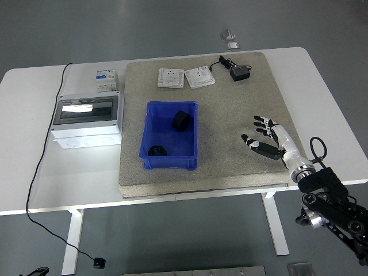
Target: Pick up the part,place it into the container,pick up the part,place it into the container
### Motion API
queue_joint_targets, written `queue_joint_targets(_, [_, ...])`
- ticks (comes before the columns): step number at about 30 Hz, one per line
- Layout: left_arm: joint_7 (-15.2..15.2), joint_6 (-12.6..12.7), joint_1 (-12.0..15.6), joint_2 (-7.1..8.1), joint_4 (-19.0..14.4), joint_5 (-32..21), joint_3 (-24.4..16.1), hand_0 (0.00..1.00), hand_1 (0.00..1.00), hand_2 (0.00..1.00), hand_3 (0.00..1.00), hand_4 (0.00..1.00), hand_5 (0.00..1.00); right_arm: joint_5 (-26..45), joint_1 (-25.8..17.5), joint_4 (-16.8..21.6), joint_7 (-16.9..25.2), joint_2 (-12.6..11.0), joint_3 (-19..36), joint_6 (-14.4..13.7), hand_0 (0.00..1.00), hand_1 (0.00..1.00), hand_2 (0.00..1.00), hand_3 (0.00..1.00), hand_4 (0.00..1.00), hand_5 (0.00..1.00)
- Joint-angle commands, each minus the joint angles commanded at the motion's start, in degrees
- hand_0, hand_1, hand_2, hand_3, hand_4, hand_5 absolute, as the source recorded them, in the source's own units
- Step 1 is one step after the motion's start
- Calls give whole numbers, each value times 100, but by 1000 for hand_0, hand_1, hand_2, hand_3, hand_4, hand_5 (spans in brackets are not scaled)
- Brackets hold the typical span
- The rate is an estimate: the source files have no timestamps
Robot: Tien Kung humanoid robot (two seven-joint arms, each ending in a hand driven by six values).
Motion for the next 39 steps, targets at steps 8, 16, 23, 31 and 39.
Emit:
queue_joint_targets(8, [137, -39, -23, -6, -15, 249, -206, 727, 724, 731, 828, 943, 981, 1078, -71, -230, 656, 67, 670, 43, 785, 597, 693, 711, 780, 419])
queue_joint_targets(16, [-9, 86, -50, -3, 13, 200, -158, 713, 711, 708, 752, 831, 766, 1317, -136, -256, 835, 83, 1099, 40, 694, 318, 443, 619, 771, 479])
queue_joint_targets(23, [-309, 288, -69, 67, 76, -275, 92, 706, 705, 690, 683, 797, 719, 1318, -121, -267, 842, 97, 1195, 13, 689, 412, 567, 618, 773, 506])
queue_joint_targets(31, [-434, 341, -72, 77, 95, -498, 243, 704, 703, 694, 682, 781, 706, 1229, -53, -213, 823, 115, 1251, -50, 730, 649, 686, 623, 778, 513])
queue_joint_targets(39, [-309, 318, -54, 66, 92, -446, 231, 705, 705, 698, 677, 768, 695, 1287, -75, -94, 913, 106, 1445, -166, 857, 866, 843, 747, 810, 564])
